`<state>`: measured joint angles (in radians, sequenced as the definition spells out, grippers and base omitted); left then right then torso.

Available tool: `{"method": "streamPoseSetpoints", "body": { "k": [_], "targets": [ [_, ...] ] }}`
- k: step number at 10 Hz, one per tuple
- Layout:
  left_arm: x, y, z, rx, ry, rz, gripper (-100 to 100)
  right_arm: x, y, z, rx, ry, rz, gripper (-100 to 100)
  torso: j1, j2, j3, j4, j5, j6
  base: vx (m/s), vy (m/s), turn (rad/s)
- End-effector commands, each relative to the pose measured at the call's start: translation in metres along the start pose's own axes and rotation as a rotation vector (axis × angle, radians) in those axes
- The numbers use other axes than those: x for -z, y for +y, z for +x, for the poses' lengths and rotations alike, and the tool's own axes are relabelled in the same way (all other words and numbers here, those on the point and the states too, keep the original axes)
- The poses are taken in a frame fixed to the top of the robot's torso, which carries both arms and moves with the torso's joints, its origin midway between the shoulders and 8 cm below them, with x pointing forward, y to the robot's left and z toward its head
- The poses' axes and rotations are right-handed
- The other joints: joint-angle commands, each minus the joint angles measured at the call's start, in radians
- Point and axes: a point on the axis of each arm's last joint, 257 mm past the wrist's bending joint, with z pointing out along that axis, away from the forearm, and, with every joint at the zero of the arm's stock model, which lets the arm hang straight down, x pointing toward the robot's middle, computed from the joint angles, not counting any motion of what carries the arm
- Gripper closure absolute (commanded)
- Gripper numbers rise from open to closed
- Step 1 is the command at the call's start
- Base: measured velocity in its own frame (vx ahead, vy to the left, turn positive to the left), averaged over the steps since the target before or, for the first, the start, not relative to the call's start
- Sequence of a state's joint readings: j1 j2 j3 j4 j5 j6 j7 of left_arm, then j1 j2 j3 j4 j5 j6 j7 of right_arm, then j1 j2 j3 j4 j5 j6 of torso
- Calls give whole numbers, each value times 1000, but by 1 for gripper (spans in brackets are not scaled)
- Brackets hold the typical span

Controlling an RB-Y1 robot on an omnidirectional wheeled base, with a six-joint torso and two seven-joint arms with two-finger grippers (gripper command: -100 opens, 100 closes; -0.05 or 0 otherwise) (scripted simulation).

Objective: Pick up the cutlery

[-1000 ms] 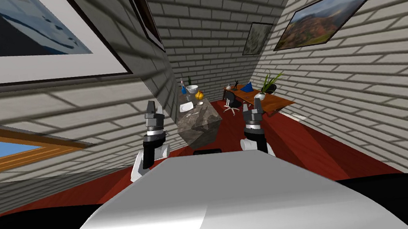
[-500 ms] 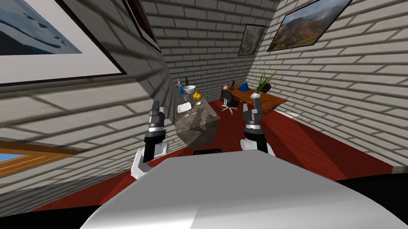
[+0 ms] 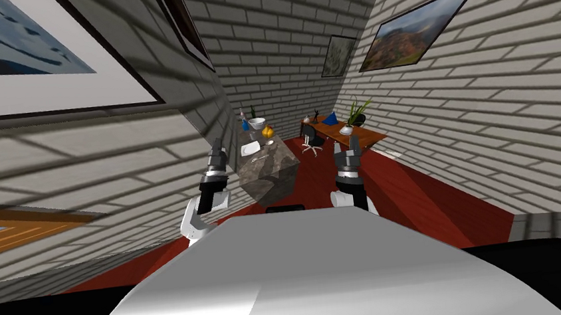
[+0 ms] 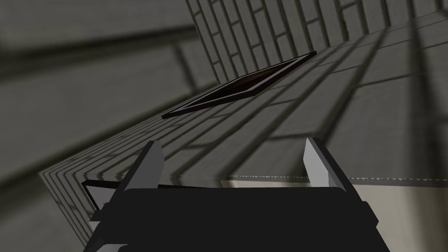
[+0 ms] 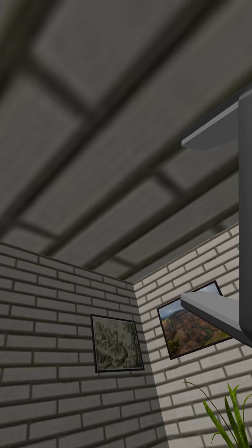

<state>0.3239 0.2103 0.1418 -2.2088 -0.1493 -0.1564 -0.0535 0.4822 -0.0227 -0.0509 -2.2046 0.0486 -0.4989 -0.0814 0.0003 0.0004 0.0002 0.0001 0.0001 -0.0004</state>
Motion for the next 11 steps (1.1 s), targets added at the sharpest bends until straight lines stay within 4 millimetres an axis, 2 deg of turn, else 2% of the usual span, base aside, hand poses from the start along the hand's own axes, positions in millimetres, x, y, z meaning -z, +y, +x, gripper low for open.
{"method": "streamPoseSetpoints", "body": {
  "k": [1, 6, 7, 9, 10, 11],
  "targets": [
    [-9, 15, -3, -33, 3, -40, -100, 0, 0, 0, 0, 0, 0, 0, 0, 0, 0, 0, 0, 0, -10, -3, -125],
    [-15, 45, -8, -62, 4, -142, -100, 0, 0, 0, 0, 0, 0, 0, 0, 0, 0, 0, 0, 0, -5, 0, -62],
    [-24, 56, -15, -91, 0, -172, -100, 0, 0, 0, 0, 0, 0, 0, 0, 0, 0, 0, 0, 0, -6, -6, -171],
    [-22, 64, -15, -91, 1, -205, -100, 0, 0, 0, 0, 0, 0, 0, 0, 0, 0, 0, 0, 0, -5, 2, -31],
    [-30, 76, -23, -119, -7, -238, -100, 0, 0, 0, 0, 0, 0, 0, 0, 0, 0, 0, 0, 0, -5, -5, -140],
    [-28, 81, -23, -119, -6, -260, -100, 0, 0, 0, 0, 0, 0, 0, 0, 0, 0, 0, 0, 0, -5, 0, -97]
  ]
}}
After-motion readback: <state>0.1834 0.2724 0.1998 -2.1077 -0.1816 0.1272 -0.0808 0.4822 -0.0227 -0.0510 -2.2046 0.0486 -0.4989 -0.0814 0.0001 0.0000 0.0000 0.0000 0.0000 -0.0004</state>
